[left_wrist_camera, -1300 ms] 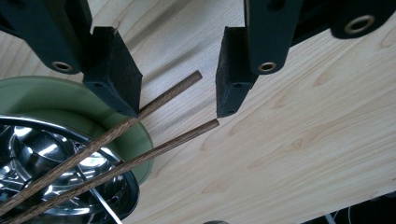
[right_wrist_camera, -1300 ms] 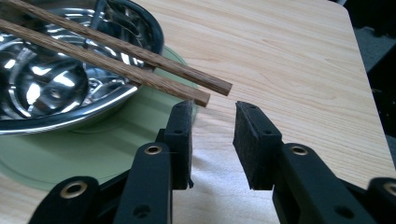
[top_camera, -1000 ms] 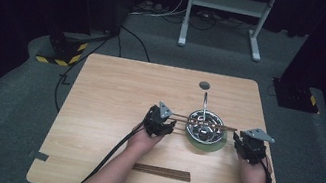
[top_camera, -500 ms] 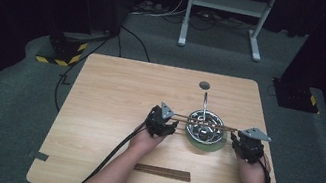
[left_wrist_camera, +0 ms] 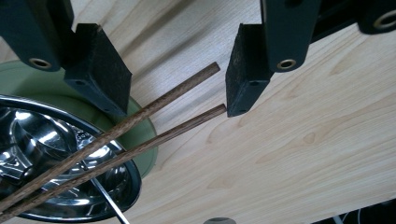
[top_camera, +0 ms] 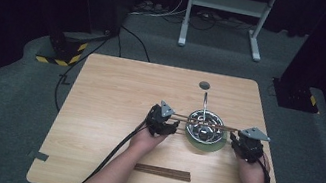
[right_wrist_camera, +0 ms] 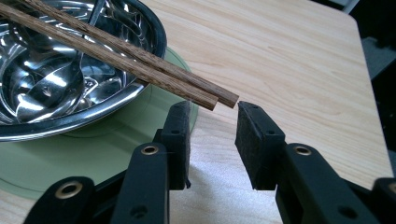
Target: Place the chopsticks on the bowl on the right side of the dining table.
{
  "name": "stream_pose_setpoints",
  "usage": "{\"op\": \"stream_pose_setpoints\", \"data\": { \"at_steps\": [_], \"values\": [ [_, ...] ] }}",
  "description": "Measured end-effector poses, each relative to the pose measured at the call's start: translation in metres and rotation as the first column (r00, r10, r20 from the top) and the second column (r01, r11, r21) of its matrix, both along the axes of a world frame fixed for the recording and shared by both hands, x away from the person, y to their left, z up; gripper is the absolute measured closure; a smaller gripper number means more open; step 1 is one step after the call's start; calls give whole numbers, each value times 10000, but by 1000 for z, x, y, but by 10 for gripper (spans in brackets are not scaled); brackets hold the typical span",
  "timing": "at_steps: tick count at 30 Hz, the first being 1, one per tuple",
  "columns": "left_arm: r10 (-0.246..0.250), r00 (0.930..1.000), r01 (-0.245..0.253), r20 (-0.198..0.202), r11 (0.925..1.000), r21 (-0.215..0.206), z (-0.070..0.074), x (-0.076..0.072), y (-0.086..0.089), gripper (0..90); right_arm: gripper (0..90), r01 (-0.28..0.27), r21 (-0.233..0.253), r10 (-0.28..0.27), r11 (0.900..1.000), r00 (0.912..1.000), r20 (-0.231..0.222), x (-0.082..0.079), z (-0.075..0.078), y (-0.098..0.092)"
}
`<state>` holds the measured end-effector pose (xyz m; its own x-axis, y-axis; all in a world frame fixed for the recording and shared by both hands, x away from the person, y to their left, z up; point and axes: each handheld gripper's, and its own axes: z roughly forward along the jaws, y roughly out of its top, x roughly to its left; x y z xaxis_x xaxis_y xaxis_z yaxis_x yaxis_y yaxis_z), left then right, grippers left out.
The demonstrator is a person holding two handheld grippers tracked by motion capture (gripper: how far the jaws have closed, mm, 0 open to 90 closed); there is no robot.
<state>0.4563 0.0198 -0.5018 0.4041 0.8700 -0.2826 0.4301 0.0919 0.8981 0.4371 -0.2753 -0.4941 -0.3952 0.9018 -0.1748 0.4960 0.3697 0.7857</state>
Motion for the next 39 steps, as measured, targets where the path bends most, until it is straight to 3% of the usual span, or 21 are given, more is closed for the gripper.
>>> {"op": "stream_pose_setpoints", "data": {
  "at_steps": [8, 17, 19, 22, 24, 25, 26, 33, 39],
  "values": [
    [-17, 10000, 18, -93, 9999, 140, 0, -2, -2, 404, 634, -28, -81, 29, 10000, 10000, 35, 0, 0, 0],
    [2, 10000, -3, 23, 9996, 293, -2, -12, -6, 406, 630, -15, -138, 16, 9999, 10000, 75, 0, 0, -2],
    [-165, 9998, 162, 59, 9986, 503, -1, -13, -5, 407, 630, 7, -140, -6, 9999, 10000, 73, 0, 1, -2],
    [-142, 9998, 137, 156, 9994, 315, -1, -16, -8, 418, 630, -26, -175, 27, 9998, 10000, 74, 0, 1, -3],
    [-254, 9996, 247, 116, 9979, 595, -1, -19, -7, 424, 630, -4, -139, 5, 9999, 10000, 50, -1, 0, -3],
    [-168, 9996, 160, 213, 9991, 392, -1, -19, -8, 426, 630, -14, -147, 15, 9999, 10000, 50, 0, 0, -3],
    [-183, 9997, 176, 148, 9986, 490, 0, -20, -8, 428, 630, -35, -188, 36, 9998, 10000, 78, 0, 0, -3],
    [-54, 9995, 39, 306, 9987, 503, 1, -20, -5, 426, 618, -35, -179, 36, 9998, 10000, 91, 0, 0, -2],
    [-12, 9998, -1, 201, 9981, 615, 1, -18, -1, 418, 615, -9, -143, 11, 9999, 9999, 116, 1, -1, -3]
  ]
}}
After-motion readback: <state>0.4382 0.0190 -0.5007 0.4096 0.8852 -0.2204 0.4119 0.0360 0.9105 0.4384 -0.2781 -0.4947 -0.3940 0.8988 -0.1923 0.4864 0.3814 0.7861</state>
